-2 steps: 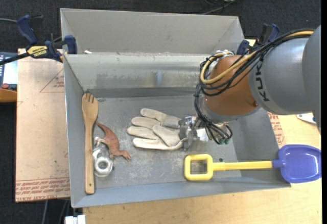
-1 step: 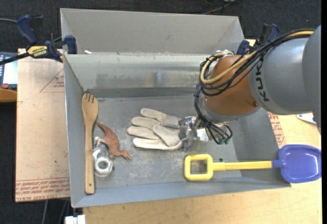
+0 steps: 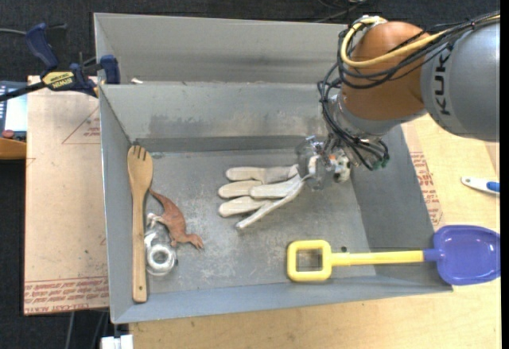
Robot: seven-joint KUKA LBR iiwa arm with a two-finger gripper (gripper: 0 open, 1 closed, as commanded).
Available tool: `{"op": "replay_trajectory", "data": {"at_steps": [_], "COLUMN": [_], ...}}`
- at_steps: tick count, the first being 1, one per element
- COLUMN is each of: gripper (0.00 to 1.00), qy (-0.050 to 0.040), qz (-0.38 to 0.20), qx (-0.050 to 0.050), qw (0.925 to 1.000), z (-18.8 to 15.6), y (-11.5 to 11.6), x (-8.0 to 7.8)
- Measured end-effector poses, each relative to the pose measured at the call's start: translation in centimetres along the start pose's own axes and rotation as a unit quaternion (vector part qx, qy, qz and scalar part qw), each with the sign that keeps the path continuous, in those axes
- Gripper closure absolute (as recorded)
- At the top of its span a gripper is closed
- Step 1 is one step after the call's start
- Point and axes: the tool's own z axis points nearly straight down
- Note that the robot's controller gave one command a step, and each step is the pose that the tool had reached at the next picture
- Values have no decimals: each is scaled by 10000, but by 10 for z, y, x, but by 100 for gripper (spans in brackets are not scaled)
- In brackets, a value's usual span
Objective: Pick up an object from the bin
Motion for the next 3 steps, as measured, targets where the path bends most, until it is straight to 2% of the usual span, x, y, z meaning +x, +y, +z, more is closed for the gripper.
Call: {"op": "replay_trajectory", "data": {"at_steps": [1,2,3], "gripper": [100,100,100], "qy": [-8,-26,-54], "qz": [205,-424,-904], "qx": [6,15,12], "qw": [9998,9991,9959], "z": [-14,-78,-74], "y": [14,29,26], "x": [12,-34,-26]}}
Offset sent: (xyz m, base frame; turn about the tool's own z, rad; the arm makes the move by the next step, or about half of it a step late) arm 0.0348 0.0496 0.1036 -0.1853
